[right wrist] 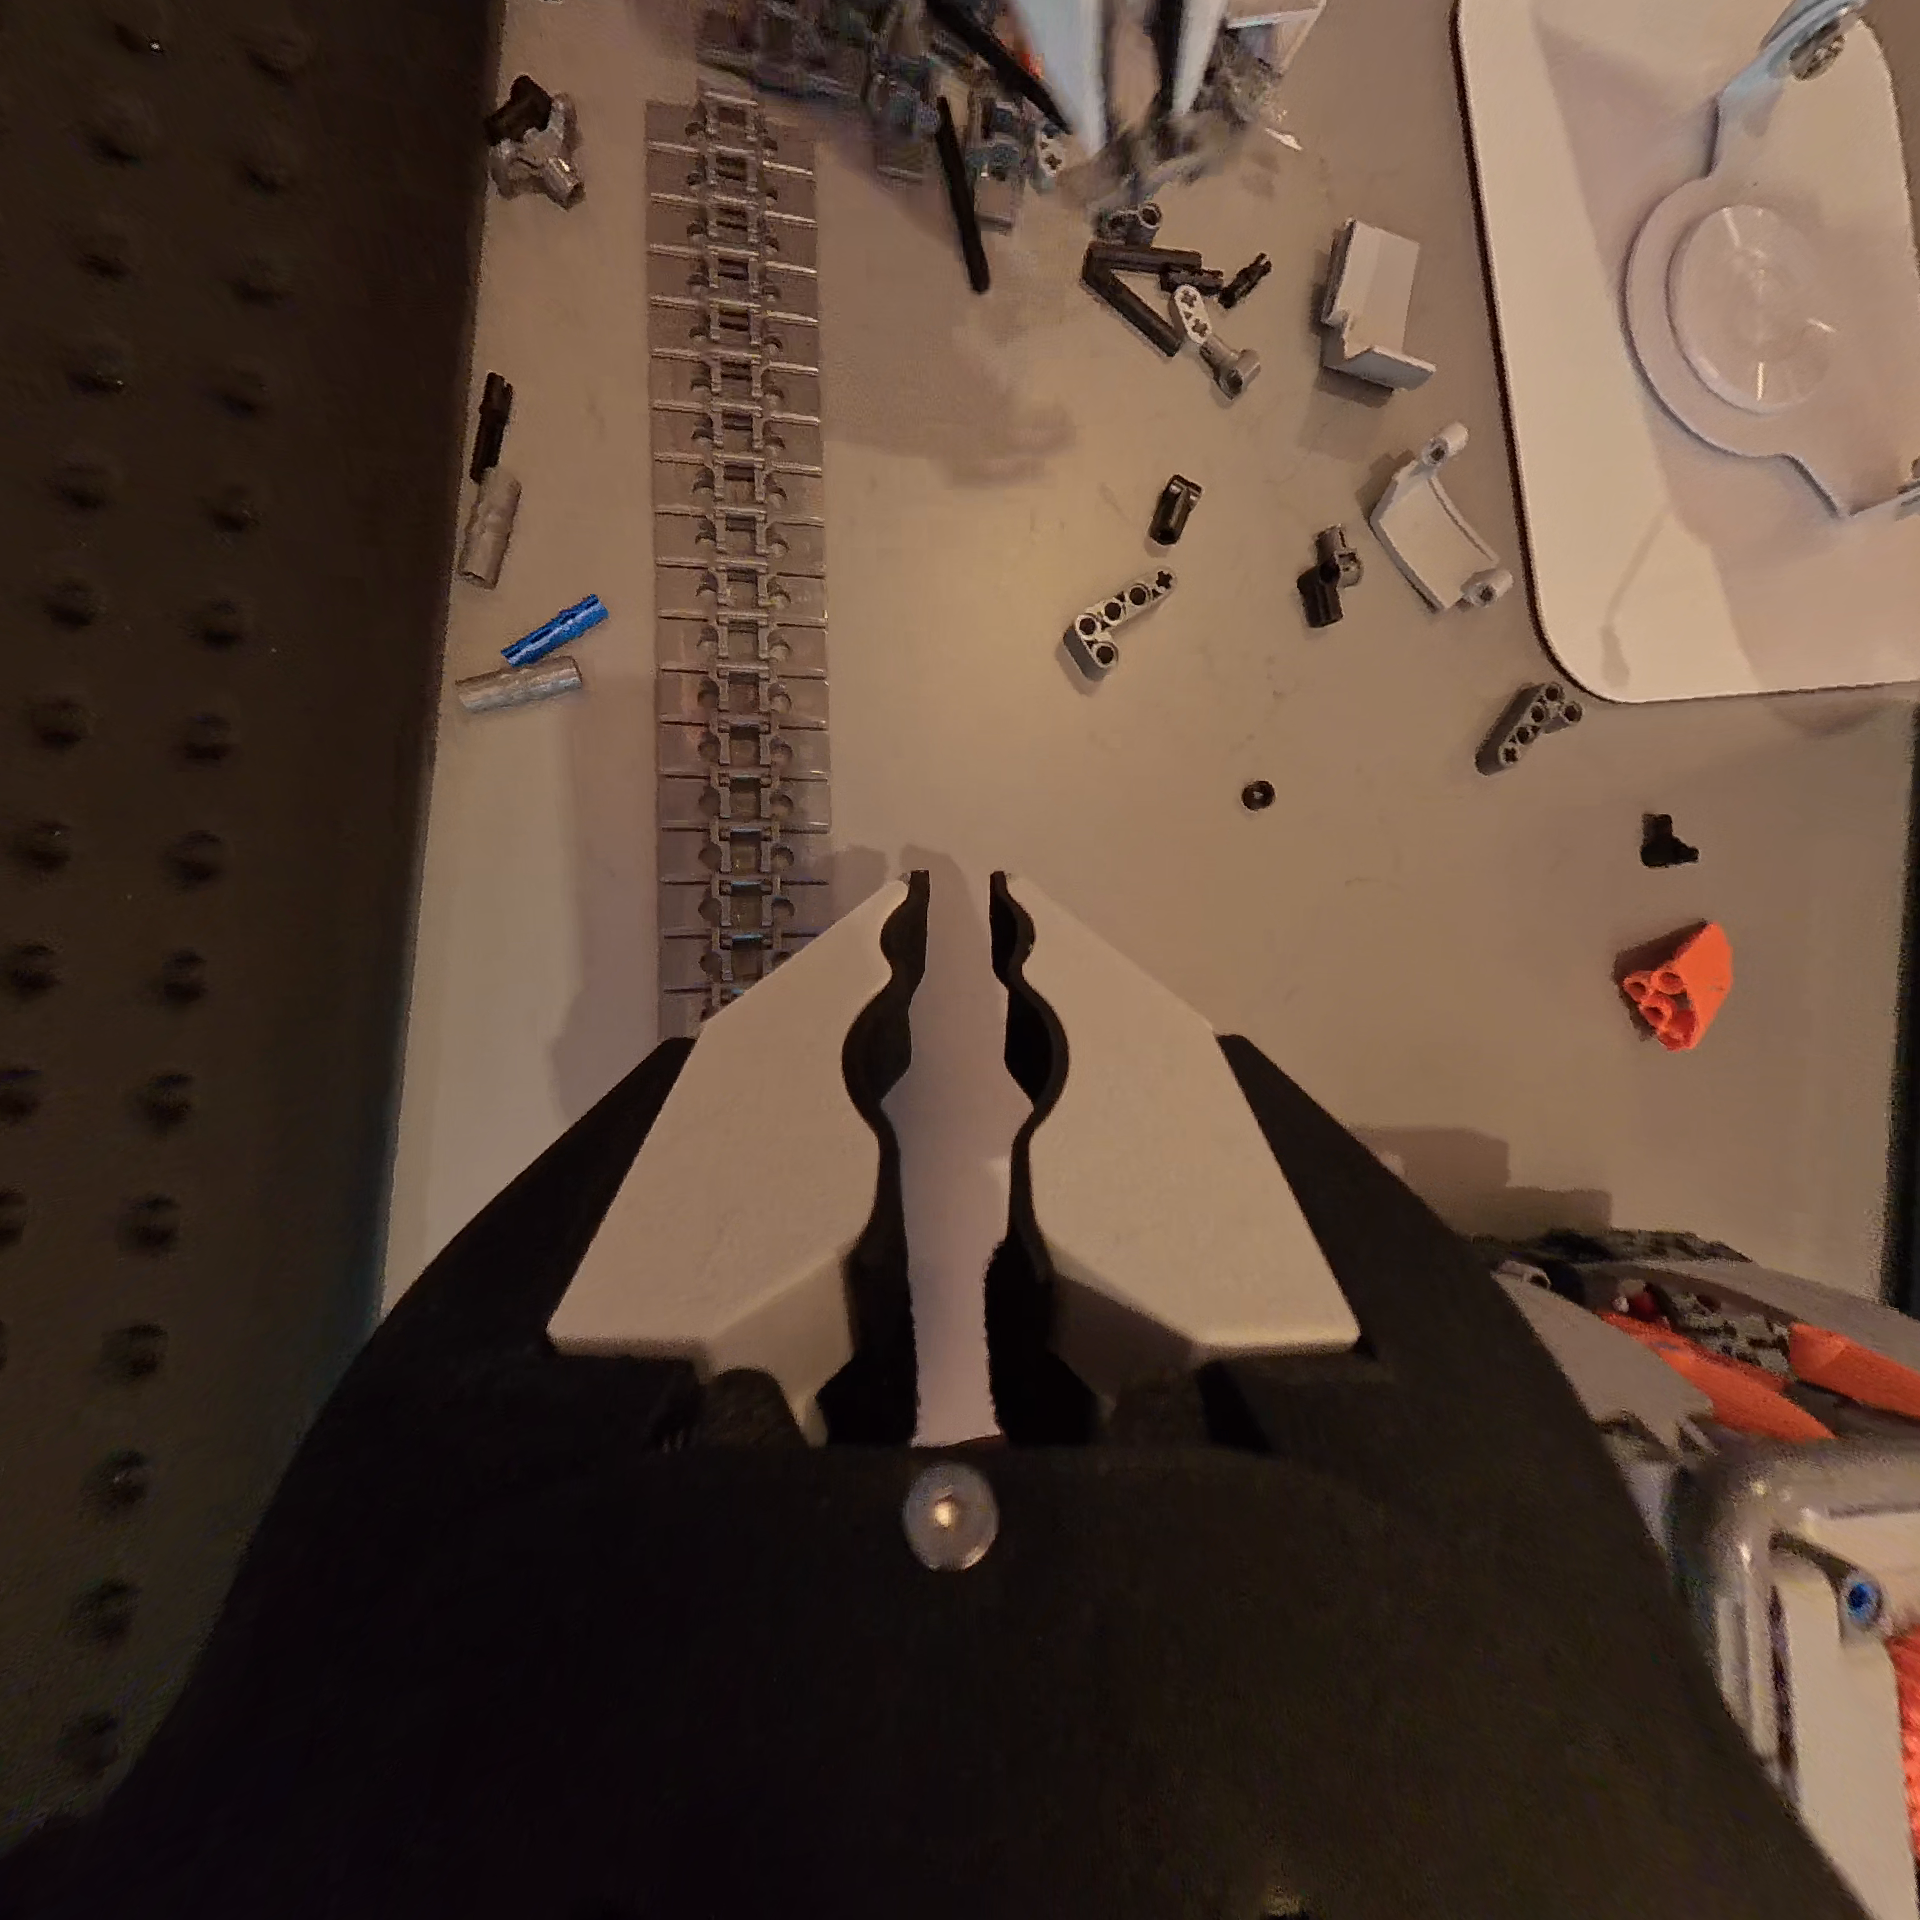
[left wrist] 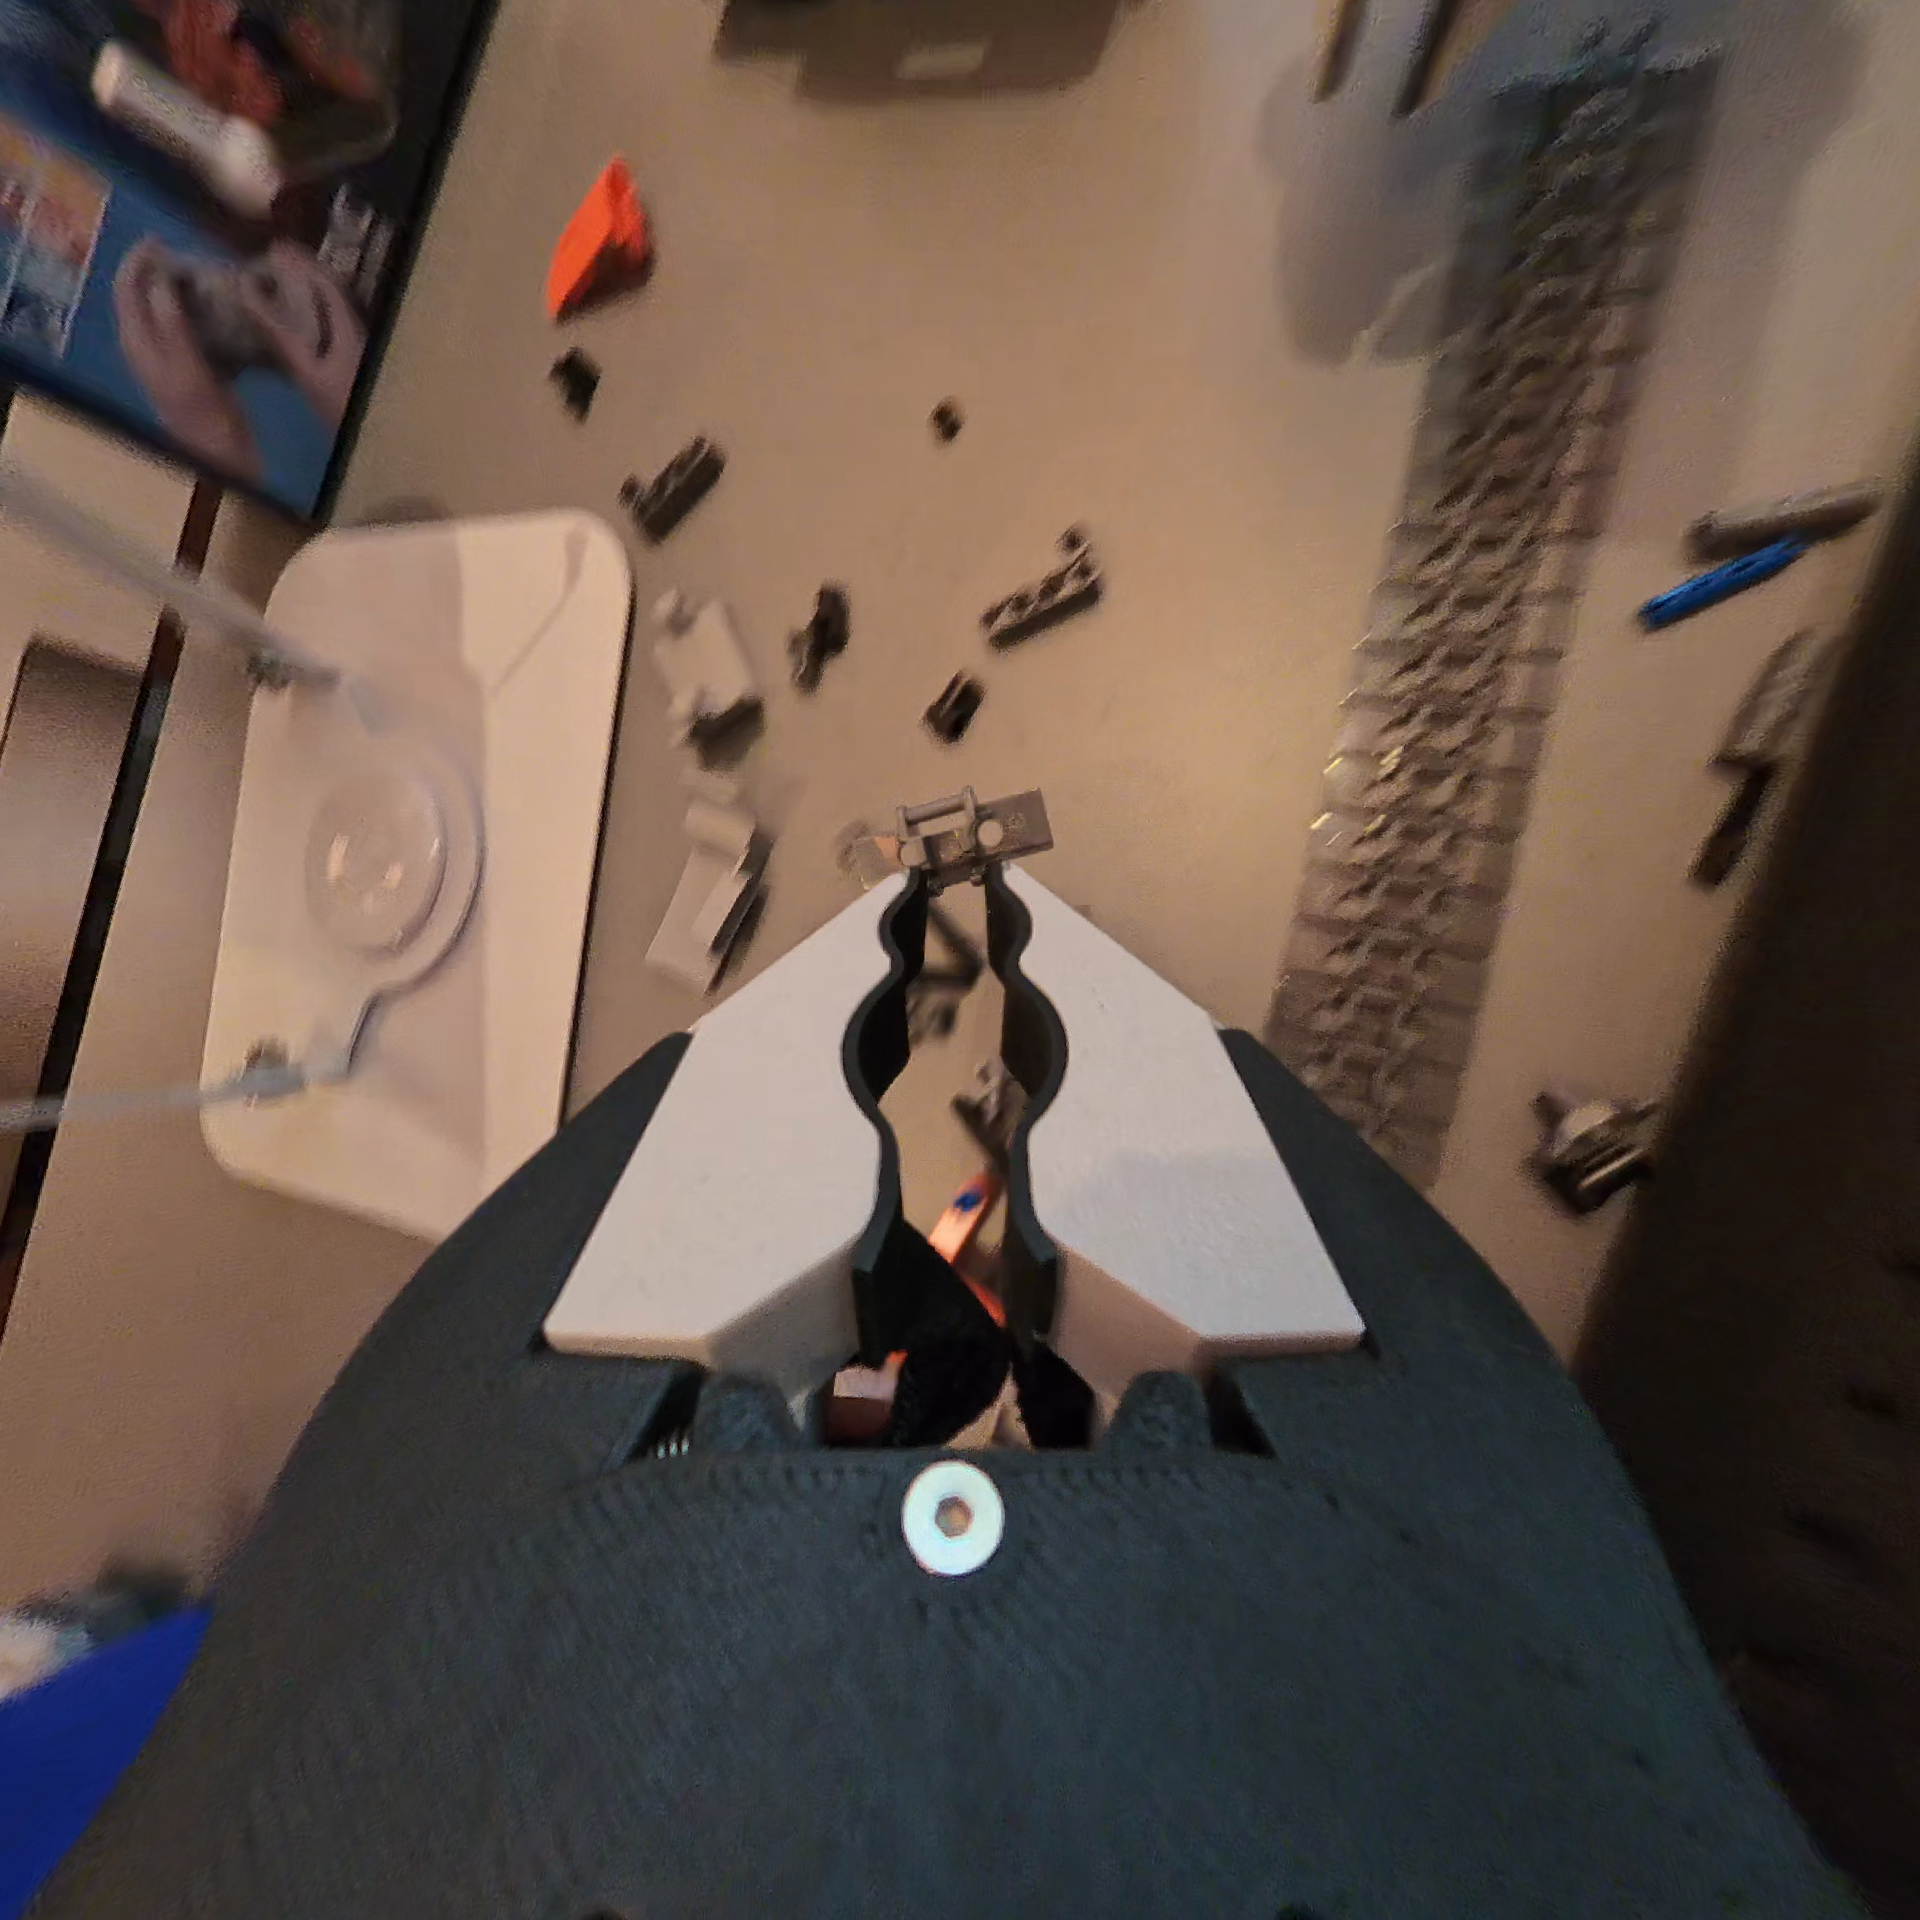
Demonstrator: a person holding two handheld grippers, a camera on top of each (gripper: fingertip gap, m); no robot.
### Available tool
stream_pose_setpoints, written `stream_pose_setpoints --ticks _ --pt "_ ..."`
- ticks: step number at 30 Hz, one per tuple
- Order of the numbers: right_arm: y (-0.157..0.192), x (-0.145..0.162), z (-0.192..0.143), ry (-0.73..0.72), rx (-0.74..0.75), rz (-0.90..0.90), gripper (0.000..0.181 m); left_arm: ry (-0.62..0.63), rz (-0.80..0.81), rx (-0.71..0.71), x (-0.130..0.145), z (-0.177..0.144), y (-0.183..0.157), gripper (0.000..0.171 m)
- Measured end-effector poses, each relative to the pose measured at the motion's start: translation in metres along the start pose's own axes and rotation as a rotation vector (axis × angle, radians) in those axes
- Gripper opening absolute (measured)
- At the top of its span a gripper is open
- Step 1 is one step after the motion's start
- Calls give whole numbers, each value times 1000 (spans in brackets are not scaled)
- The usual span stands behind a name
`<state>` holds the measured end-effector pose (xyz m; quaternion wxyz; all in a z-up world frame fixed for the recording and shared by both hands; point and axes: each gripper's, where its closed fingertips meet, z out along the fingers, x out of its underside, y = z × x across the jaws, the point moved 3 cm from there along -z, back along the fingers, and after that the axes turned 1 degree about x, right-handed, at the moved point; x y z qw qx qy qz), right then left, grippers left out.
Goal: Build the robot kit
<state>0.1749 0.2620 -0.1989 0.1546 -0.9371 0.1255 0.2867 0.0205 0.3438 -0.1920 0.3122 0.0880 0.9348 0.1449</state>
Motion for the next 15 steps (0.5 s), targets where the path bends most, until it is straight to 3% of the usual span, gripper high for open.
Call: stream_pose_setpoints --ticks 3,5,11,15 --pt "-3 3 -7 -12 9 34 10 -45 52 67 -37 19 -24 10" --pt "-3 6 -10 -14 17 51 10 -48 72 36 -57 39 -28 10" --pt "4 17 -7 -13 19 104 10 21 136 103 -76 90 -55 11" --pt "6 26 4 19 27 134 11 -8 96 141 -84 93 -56 19"
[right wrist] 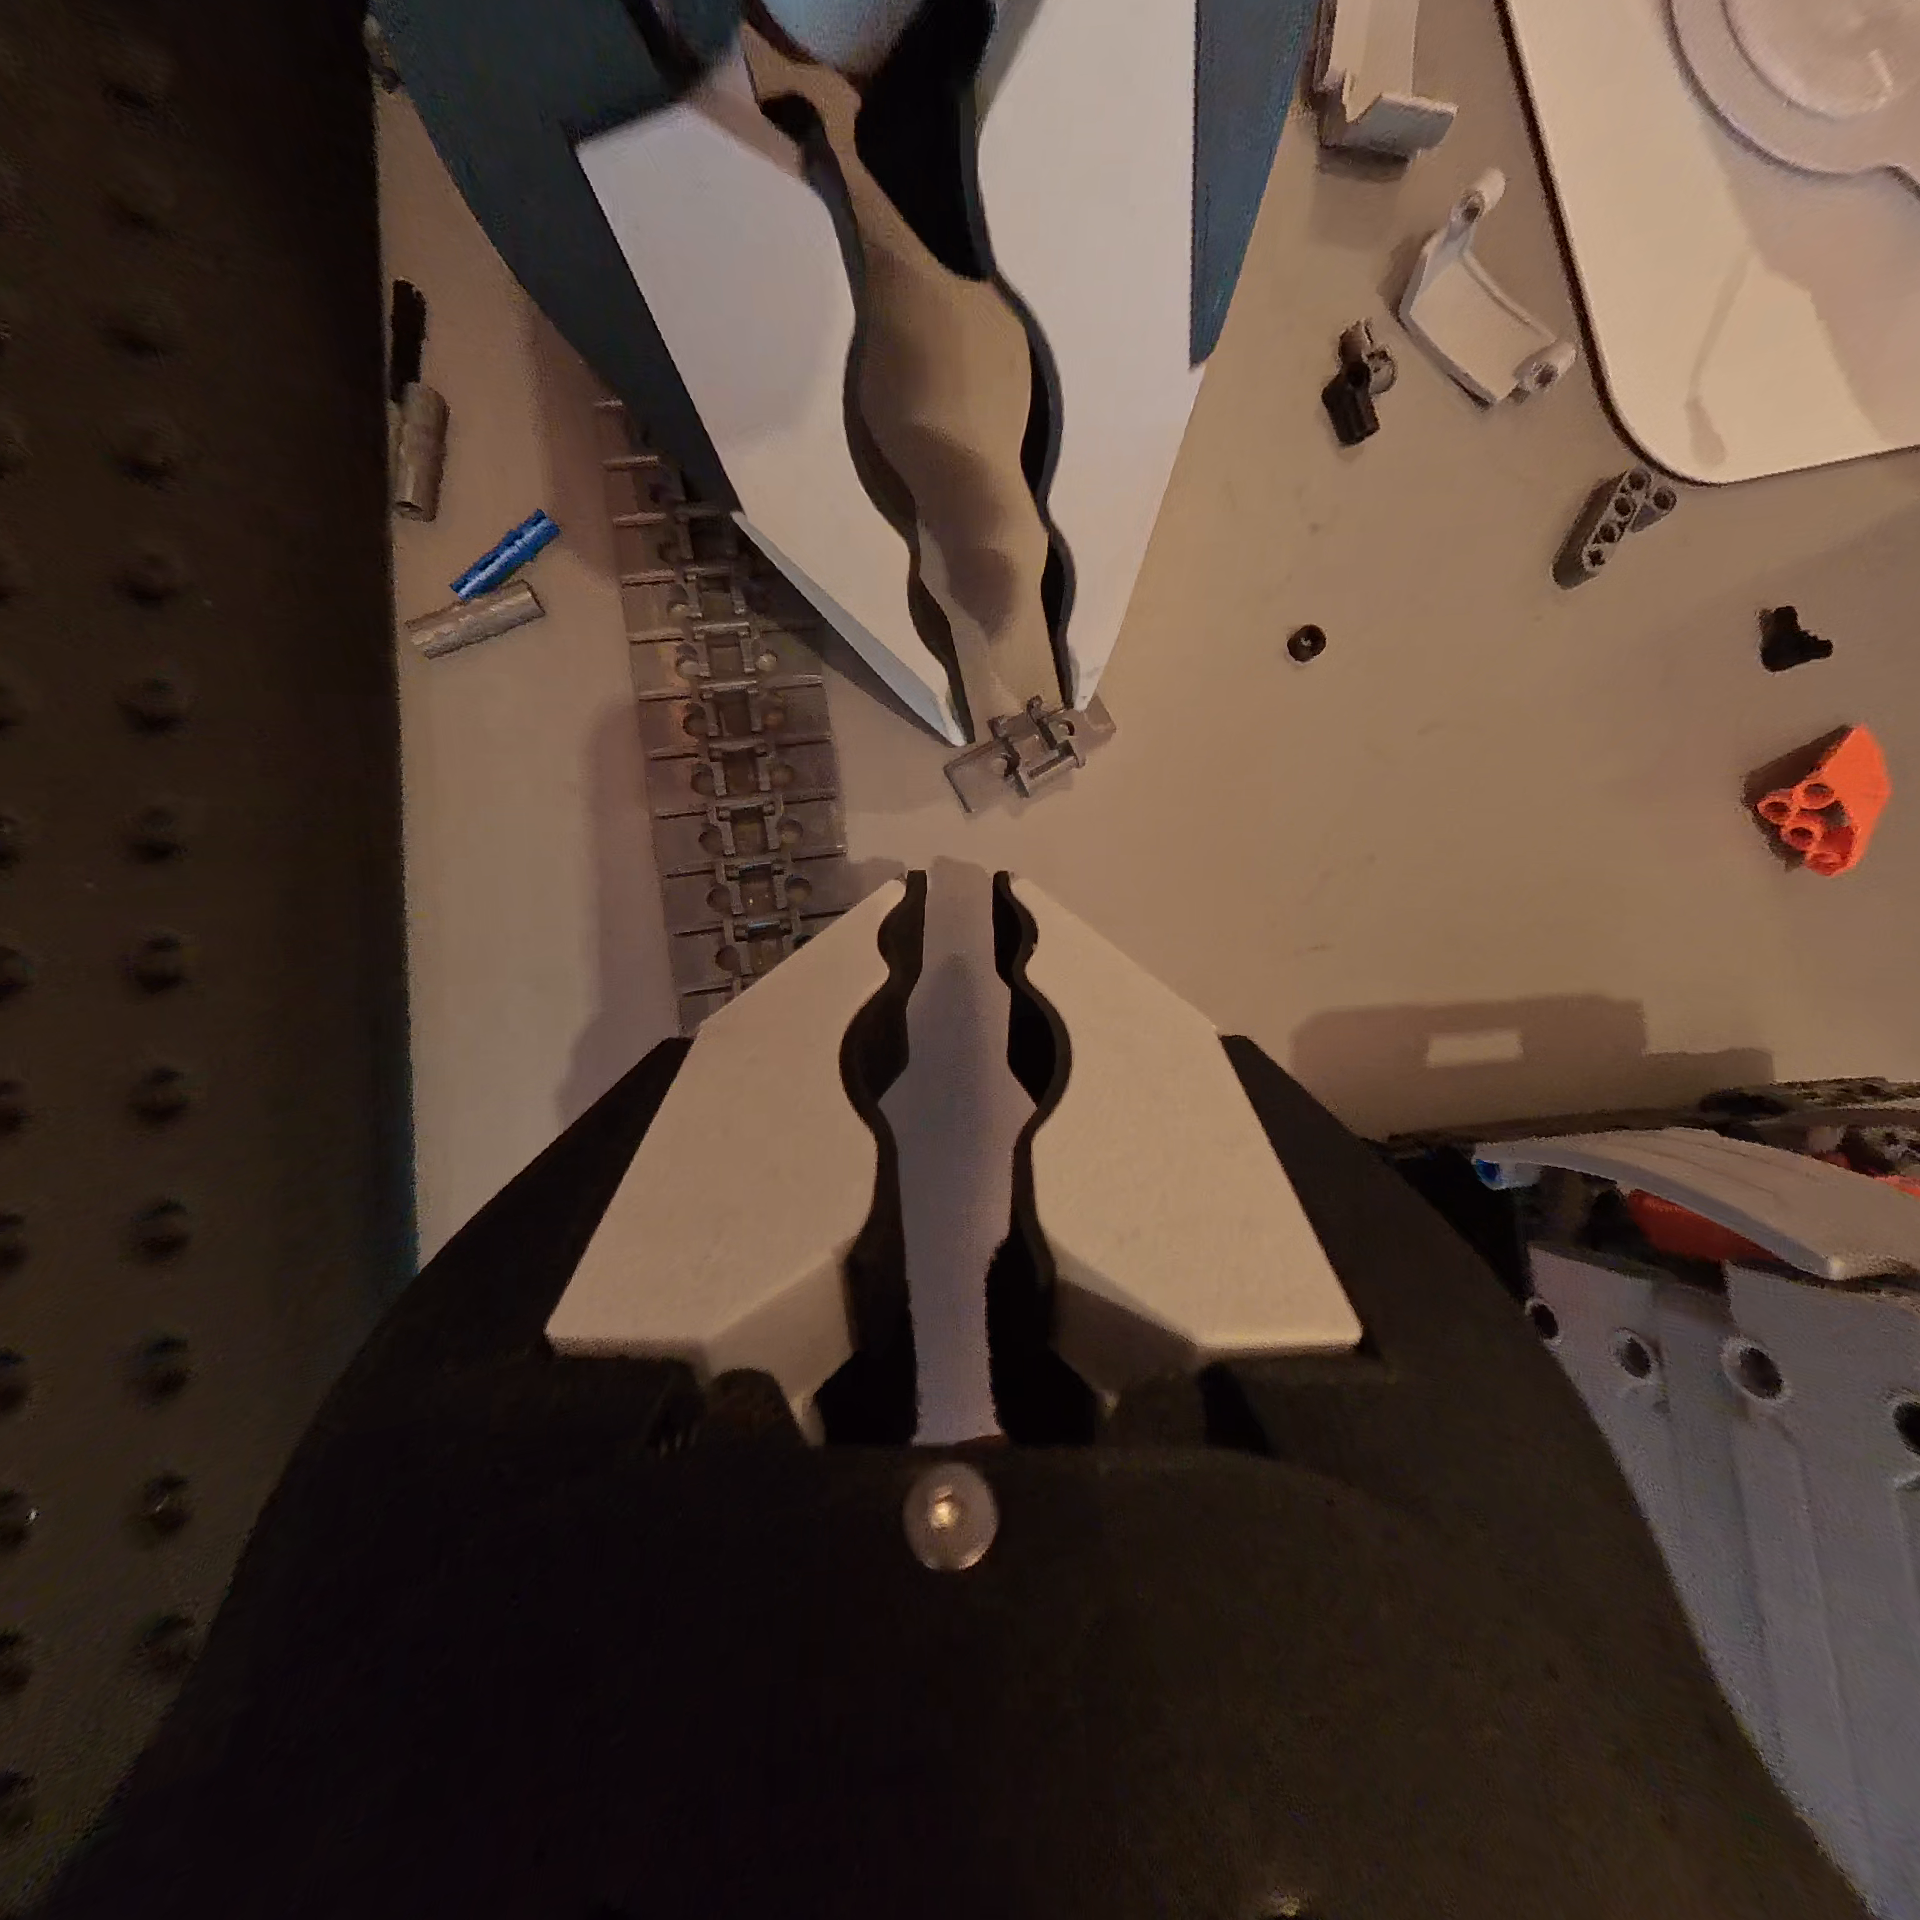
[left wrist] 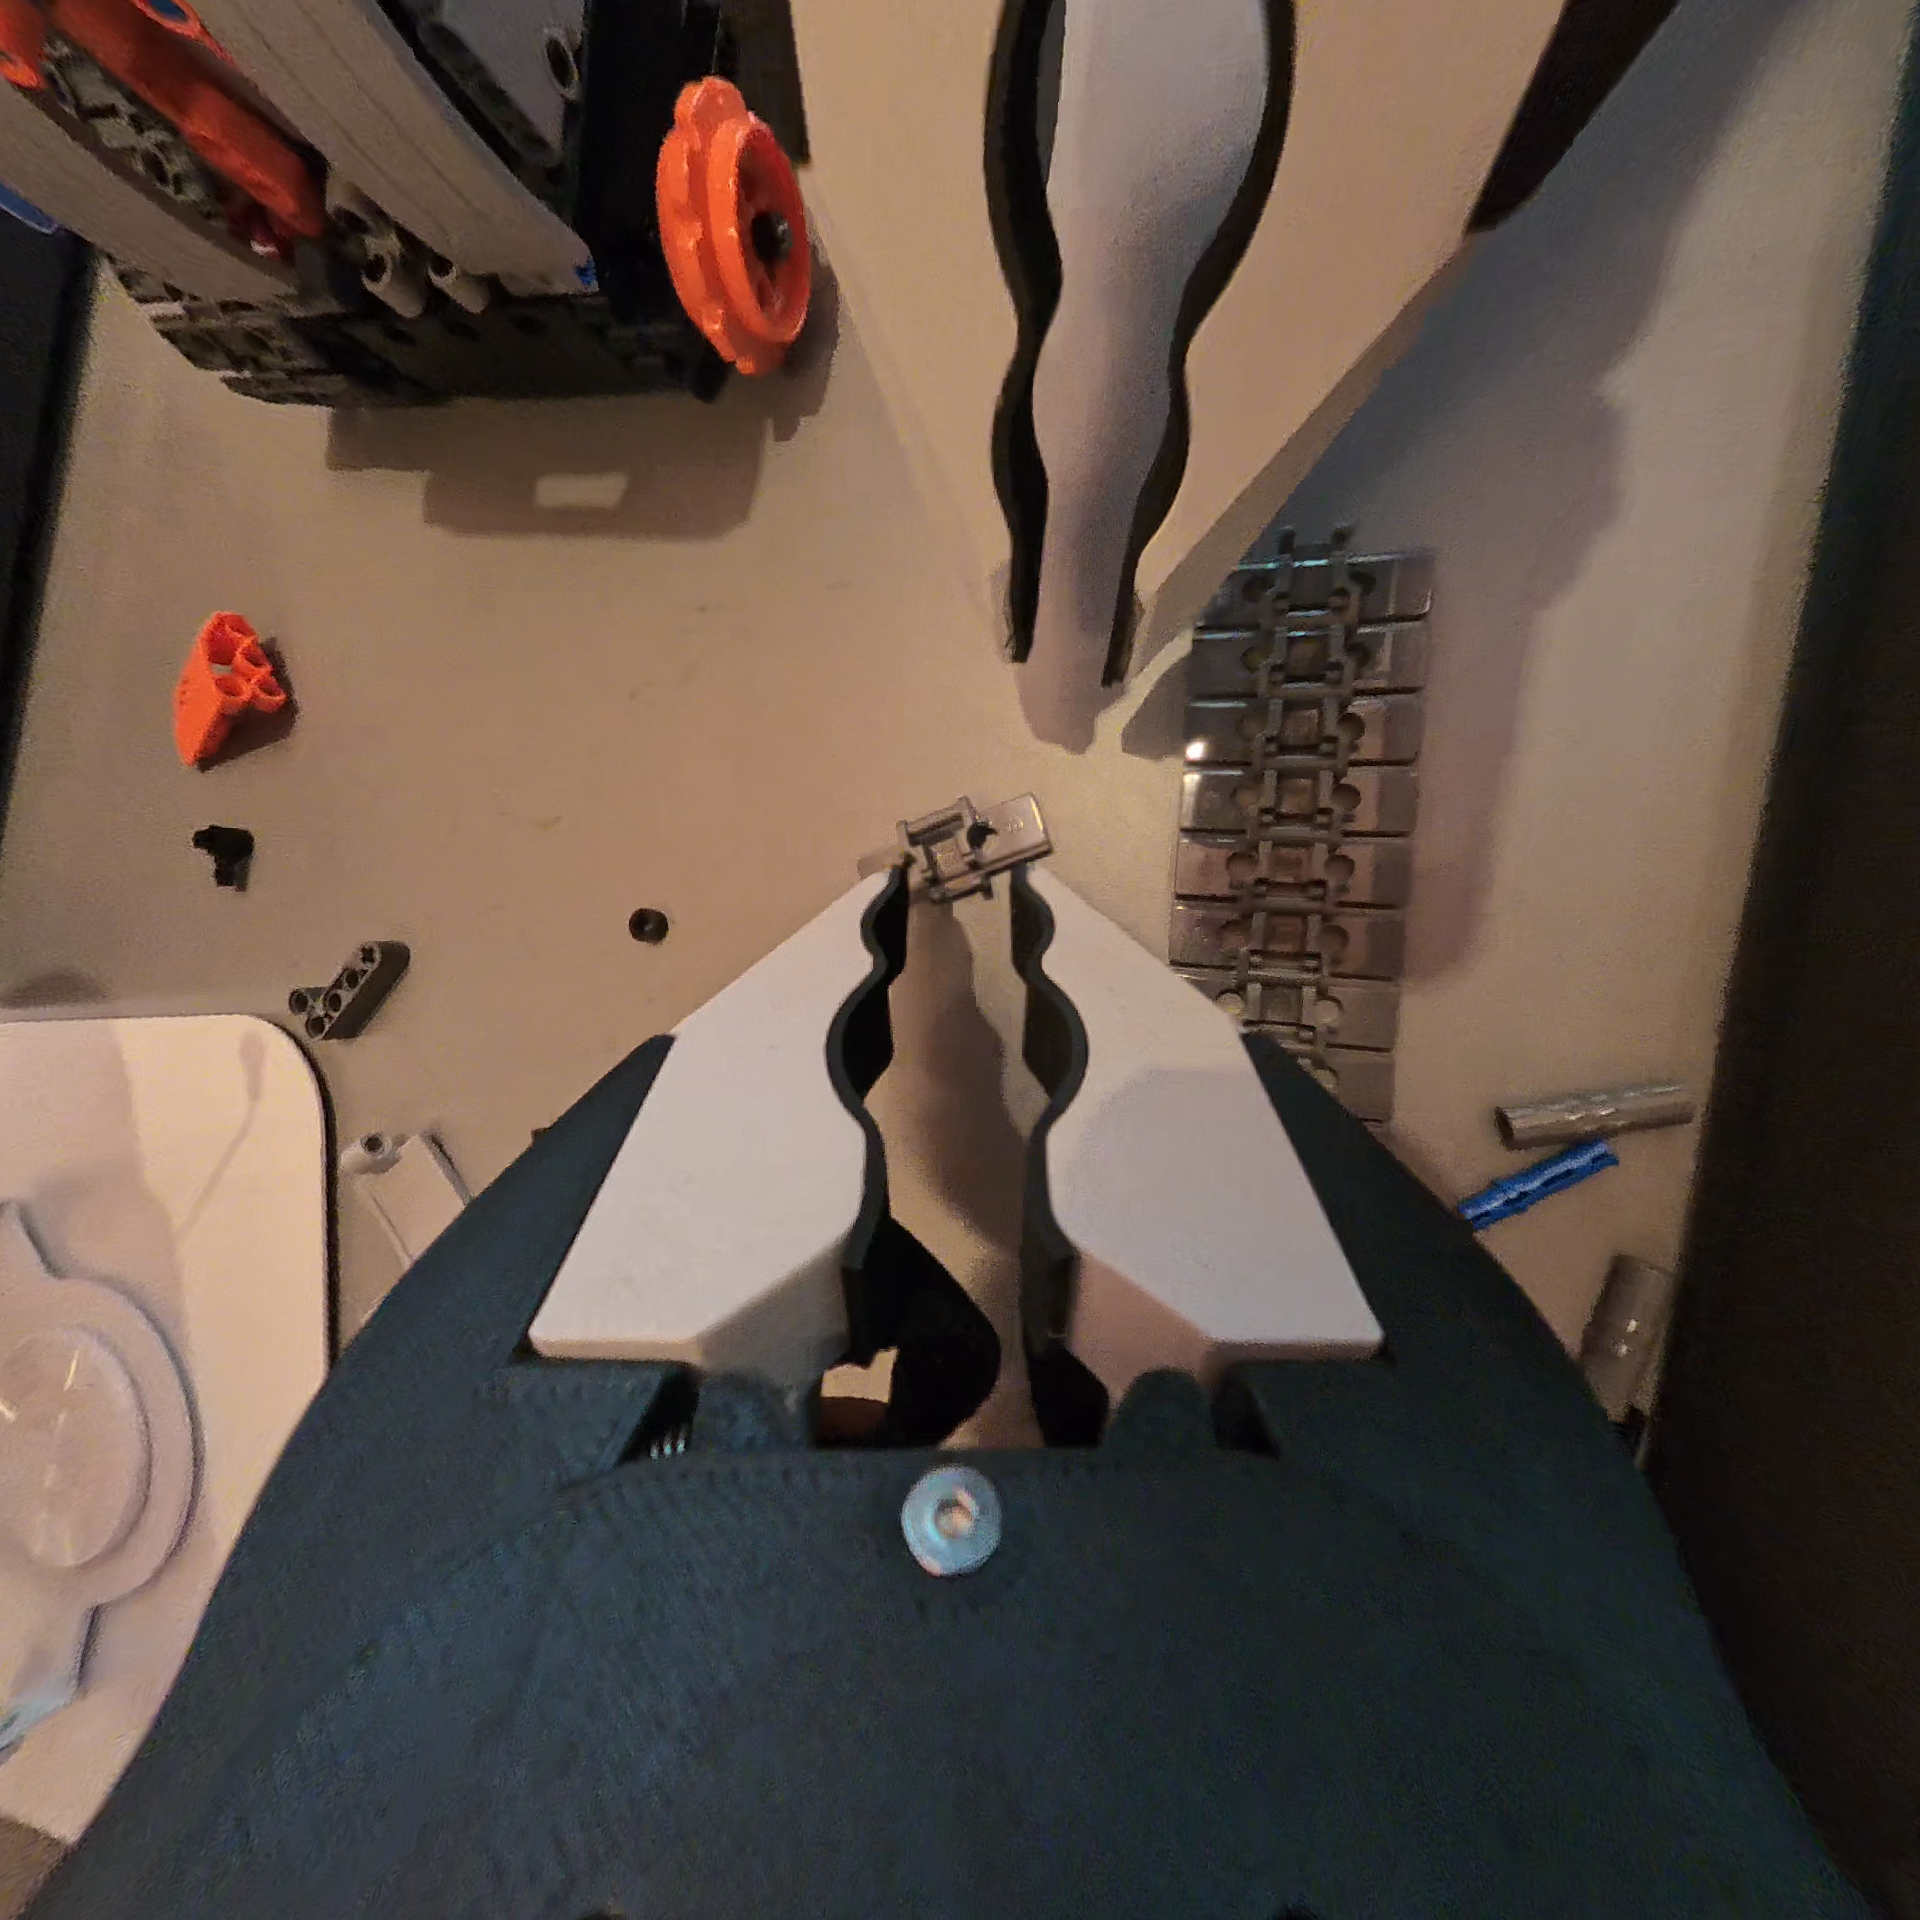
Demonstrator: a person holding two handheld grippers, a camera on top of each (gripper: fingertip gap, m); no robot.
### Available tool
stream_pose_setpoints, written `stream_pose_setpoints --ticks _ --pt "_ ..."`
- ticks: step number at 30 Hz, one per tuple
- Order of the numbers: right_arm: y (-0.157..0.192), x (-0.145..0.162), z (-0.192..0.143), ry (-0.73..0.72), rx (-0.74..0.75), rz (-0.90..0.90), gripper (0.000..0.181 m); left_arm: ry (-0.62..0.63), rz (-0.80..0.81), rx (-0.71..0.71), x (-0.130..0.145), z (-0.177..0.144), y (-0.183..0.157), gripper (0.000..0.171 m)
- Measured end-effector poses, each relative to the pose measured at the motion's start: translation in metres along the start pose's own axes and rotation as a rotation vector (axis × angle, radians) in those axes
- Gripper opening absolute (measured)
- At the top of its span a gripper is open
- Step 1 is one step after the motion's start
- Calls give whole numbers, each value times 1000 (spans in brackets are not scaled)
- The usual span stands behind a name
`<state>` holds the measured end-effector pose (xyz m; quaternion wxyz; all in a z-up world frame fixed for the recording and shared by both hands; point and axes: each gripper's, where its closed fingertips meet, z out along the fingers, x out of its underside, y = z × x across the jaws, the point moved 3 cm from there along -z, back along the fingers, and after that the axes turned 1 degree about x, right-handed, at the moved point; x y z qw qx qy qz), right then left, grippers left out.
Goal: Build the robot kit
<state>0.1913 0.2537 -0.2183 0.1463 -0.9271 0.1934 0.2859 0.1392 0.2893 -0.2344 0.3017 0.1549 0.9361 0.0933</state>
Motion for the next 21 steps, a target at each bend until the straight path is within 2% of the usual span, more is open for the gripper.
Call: stream_pose_setpoints --ticks 4,8,14,21 --pt "-6 -9 3 -49 31 41 6 -26 -20 -7 0 -10 12 22" --pt "-5 -15 14 -55 43 57 7 -2 -25 31 9 -4 19 20" --pt "1 -10 30 -23 8 66 0 -32 21 88 7 3 11 13" --pt "-8 3 22 15 9 97 0 -57 65 107 -1 8 -1 0"
